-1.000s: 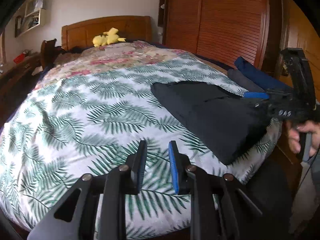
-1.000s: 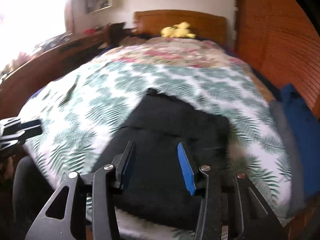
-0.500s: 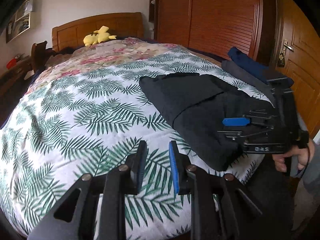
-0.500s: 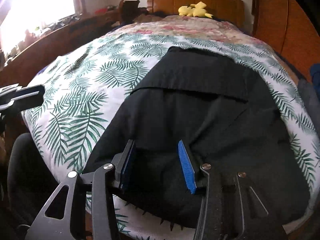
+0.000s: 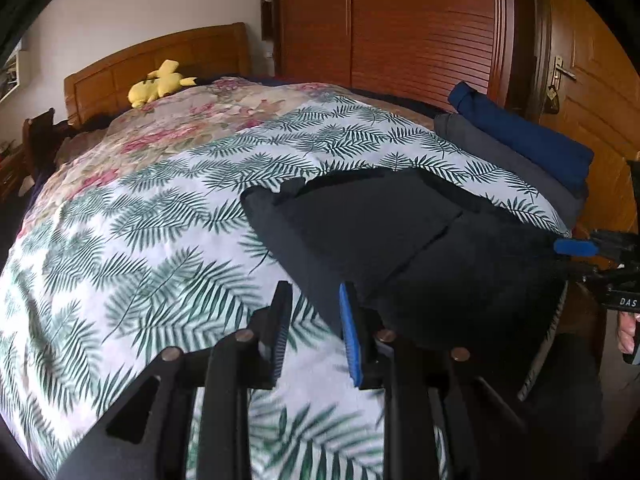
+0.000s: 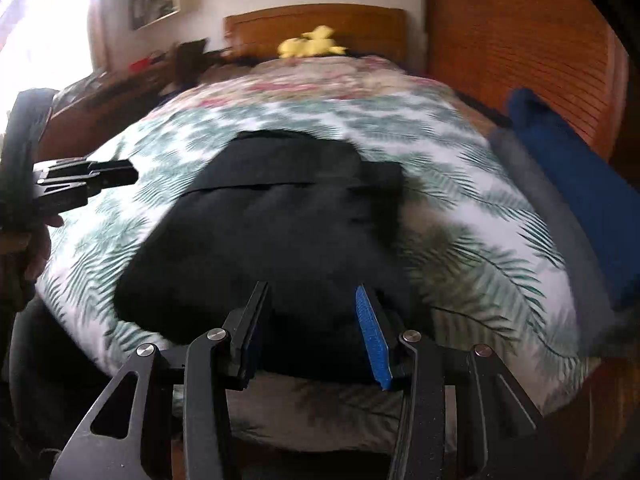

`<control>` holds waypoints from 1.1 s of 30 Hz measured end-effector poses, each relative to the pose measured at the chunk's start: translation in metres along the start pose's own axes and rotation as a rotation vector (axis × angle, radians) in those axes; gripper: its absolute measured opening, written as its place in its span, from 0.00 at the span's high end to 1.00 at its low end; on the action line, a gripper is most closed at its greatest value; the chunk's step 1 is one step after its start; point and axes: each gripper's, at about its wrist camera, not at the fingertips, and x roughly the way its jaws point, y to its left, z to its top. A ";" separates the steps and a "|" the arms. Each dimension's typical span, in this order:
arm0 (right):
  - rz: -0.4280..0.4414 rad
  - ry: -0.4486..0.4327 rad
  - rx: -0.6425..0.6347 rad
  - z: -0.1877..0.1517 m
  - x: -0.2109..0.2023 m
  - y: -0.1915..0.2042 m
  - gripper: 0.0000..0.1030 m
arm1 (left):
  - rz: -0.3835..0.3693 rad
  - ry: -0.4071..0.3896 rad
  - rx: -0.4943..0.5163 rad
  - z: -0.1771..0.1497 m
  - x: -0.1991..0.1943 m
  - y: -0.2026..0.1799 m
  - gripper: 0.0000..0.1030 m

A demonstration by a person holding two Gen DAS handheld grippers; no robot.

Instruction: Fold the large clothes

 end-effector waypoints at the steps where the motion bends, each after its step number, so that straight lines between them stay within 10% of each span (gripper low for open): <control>1: 0.000 0.008 0.015 -0.001 0.003 -0.004 0.57 | -0.012 0.006 0.000 0.004 0.004 0.001 0.79; 19: -0.060 0.000 0.120 0.005 0.018 -0.031 0.49 | 0.004 0.142 0.017 0.075 0.123 0.046 0.75; 33: -0.002 0.110 0.189 -0.011 0.045 -0.041 0.34 | 0.071 0.202 -0.015 0.068 0.180 0.069 0.44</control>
